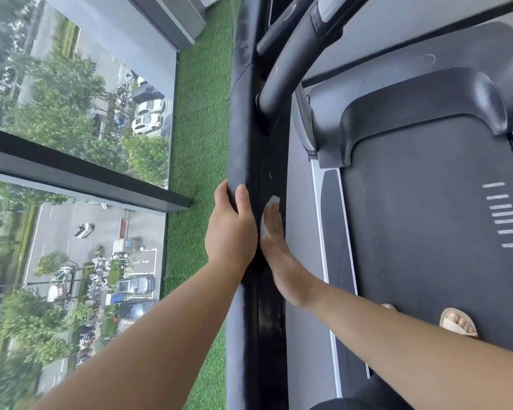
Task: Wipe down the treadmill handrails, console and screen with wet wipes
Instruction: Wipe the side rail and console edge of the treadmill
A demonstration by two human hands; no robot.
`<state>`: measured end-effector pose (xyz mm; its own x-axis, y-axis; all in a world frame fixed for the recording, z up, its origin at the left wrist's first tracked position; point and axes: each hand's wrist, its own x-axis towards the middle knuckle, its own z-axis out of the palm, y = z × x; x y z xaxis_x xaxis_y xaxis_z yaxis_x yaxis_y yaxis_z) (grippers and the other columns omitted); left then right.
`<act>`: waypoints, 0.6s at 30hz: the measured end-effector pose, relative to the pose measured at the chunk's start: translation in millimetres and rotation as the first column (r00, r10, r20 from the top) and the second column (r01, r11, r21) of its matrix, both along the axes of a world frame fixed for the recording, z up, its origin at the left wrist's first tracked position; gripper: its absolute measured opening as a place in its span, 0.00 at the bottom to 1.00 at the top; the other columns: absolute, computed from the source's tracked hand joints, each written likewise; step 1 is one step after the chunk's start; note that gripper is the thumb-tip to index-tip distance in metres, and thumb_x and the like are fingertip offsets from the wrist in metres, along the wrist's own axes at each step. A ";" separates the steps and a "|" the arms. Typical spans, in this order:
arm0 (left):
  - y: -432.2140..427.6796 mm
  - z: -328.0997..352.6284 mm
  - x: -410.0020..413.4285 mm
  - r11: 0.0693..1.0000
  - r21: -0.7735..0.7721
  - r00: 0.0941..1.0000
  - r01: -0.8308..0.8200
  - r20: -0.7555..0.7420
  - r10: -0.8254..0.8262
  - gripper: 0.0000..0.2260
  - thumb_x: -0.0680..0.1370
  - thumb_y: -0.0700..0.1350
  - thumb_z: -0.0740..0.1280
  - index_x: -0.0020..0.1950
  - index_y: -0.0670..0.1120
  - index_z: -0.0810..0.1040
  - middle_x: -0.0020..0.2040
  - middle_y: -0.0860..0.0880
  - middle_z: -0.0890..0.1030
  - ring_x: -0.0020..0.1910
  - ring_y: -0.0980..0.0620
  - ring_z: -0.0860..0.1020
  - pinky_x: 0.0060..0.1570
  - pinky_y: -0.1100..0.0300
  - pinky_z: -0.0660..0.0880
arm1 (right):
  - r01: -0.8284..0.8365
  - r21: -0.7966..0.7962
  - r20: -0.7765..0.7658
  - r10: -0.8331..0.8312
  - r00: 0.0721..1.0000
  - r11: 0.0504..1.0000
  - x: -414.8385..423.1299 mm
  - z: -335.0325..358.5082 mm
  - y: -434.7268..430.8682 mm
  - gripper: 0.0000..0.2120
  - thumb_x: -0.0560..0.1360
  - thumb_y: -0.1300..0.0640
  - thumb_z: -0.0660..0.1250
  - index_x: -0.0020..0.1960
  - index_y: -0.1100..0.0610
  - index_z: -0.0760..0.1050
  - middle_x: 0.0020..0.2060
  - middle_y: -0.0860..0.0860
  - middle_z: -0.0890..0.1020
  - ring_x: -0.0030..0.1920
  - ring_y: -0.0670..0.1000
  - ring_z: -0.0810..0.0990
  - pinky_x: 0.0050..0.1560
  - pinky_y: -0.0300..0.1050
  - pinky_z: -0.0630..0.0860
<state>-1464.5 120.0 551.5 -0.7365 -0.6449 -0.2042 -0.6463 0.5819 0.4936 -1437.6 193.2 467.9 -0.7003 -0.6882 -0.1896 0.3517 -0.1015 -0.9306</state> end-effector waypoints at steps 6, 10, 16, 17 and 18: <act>0.1 -0.3 0.2 1.000 -0.009 1.000 -0.001 0.010 0.001 0.23 0.82 0.57 0.49 0.75 0.52 0.57 0.69 0.50 0.71 0.67 0.48 0.69 0.56 0.58 0.63 | -0.010 0.098 0.117 -0.002 0.993 0.995 -15.7 -3.4 0.2 0.31 0.73 0.29 0.42 0.66 0.38 0.28 0.72 0.38 0.29 0.71 0.37 0.29 0.75 0.47 0.34; 0.2 -0.5 -0.9 1.000 -0.012 1.000 0.000 0.008 0.000 0.23 0.81 0.57 0.49 0.75 0.51 0.58 0.70 0.49 0.70 0.67 0.48 0.69 0.60 0.55 0.65 | -0.010 0.019 -0.042 0.010 0.999 1.000 -2.9 2.3 4.5 0.37 0.70 0.24 0.42 0.70 0.37 0.30 0.71 0.34 0.29 0.70 0.34 0.29 0.72 0.39 0.33; 0.4 0.6 0.0 1.000 -0.009 1.000 0.001 0.007 -0.001 0.23 0.82 0.57 0.49 0.75 0.52 0.58 0.69 0.50 0.71 0.66 0.48 0.70 0.60 0.54 0.65 | 0.027 0.046 0.218 -0.037 0.975 0.999 -22.6 5.5 -0.2 0.48 0.62 0.20 0.40 0.74 0.41 0.32 0.74 0.37 0.33 0.72 0.37 0.31 0.75 0.48 0.35; 0.1 0.7 -0.1 1.000 -0.005 1.000 0.000 0.004 0.000 0.23 0.82 0.57 0.49 0.75 0.52 0.58 0.69 0.50 0.71 0.67 0.48 0.69 0.59 0.55 0.65 | 0.041 0.027 0.180 -0.045 0.983 0.999 -19.4 12.5 -2.6 0.43 0.66 0.23 0.41 0.73 0.41 0.31 0.73 0.38 0.31 0.72 0.37 0.30 0.75 0.47 0.34; 0.0 0.7 -0.3 1.000 -0.001 1.000 -0.001 0.001 0.001 0.22 0.82 0.57 0.50 0.75 0.51 0.59 0.69 0.50 0.71 0.67 0.48 0.69 0.58 0.56 0.64 | 0.047 0.001 0.113 -0.047 0.993 0.999 -14.4 17.8 -4.3 0.37 0.70 0.26 0.41 0.71 0.40 0.30 0.72 0.37 0.30 0.71 0.37 0.28 0.74 0.45 0.32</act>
<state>-1464.8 120.0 552.2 -0.7354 -0.6459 -0.2048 -0.6478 0.5815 0.4922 -1452.0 189.0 485.6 -0.7063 -0.6552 -0.2680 0.4489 -0.1218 -0.8852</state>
